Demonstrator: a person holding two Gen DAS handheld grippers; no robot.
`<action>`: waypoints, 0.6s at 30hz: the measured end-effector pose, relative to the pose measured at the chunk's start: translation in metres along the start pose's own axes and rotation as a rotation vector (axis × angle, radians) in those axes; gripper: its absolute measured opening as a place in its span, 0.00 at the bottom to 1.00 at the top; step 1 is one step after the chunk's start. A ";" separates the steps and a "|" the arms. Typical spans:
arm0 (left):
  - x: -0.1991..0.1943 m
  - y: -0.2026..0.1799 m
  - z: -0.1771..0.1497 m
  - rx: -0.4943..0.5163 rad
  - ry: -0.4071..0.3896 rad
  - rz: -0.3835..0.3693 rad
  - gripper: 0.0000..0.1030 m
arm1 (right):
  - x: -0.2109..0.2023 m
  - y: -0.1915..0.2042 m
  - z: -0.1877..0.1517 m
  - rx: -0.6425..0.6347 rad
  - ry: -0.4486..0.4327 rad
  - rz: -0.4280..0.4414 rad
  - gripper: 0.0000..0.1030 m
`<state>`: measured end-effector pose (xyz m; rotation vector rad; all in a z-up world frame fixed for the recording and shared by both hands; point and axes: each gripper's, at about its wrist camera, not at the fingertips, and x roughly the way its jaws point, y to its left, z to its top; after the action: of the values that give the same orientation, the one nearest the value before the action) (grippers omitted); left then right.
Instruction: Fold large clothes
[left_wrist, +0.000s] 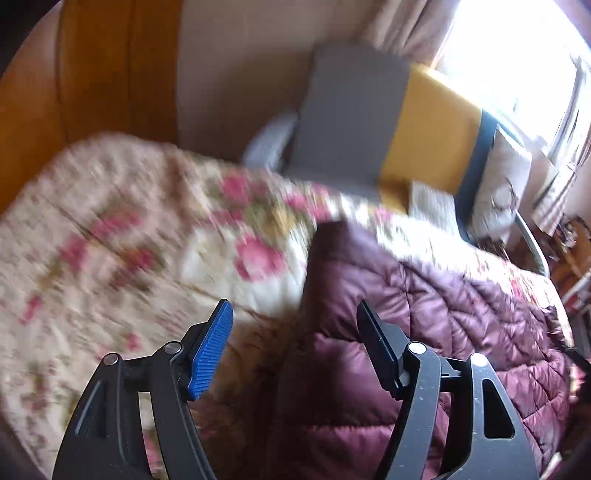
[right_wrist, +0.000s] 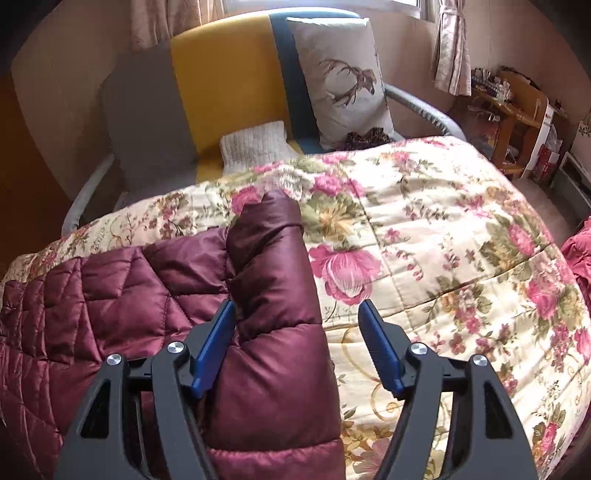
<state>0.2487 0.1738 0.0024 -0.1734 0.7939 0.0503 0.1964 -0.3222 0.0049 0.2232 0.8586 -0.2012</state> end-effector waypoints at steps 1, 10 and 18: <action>-0.013 -0.003 0.000 0.012 -0.041 0.002 0.66 | -0.013 0.005 0.002 -0.005 -0.028 -0.005 0.72; -0.023 -0.069 -0.023 0.139 -0.067 -0.159 0.66 | -0.053 0.160 -0.021 -0.256 -0.035 0.254 0.82; 0.037 -0.045 -0.048 0.000 0.050 -0.195 0.66 | 0.031 0.190 -0.039 -0.224 0.100 0.206 0.81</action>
<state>0.2454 0.1201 -0.0512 -0.2517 0.8231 -0.1383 0.2382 -0.1326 -0.0219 0.1112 0.9430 0.0997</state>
